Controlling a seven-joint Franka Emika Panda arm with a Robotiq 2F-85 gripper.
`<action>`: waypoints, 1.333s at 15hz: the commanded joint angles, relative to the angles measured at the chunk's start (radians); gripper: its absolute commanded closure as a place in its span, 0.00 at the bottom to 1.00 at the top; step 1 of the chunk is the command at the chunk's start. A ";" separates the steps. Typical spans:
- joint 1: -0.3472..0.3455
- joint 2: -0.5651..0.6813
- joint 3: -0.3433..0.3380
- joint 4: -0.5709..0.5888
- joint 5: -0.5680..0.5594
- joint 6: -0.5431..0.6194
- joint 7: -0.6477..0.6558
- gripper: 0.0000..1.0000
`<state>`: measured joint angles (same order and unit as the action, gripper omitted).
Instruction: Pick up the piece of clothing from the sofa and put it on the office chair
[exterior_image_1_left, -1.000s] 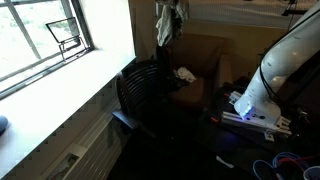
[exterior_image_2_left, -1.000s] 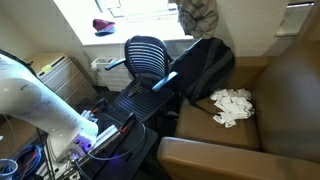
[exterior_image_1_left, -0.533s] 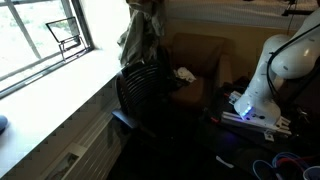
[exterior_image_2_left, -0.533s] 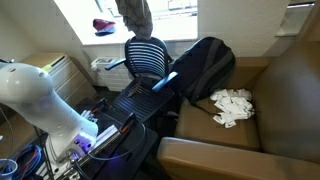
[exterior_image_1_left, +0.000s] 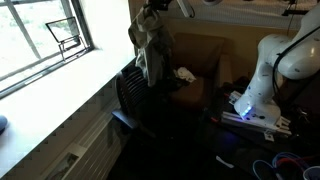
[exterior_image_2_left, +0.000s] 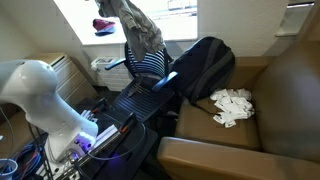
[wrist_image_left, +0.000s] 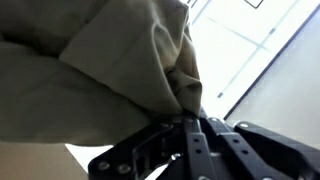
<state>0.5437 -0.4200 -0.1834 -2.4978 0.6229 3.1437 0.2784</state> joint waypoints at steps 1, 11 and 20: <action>0.123 0.033 -0.032 -0.020 0.105 0.002 0.049 0.99; -0.273 0.072 0.040 -0.093 -0.186 -0.477 0.111 0.99; -0.311 0.175 -0.147 0.035 -0.006 -0.255 -0.177 0.99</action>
<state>0.0995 -0.2859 -0.2144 -2.5052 0.4224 2.8360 0.1804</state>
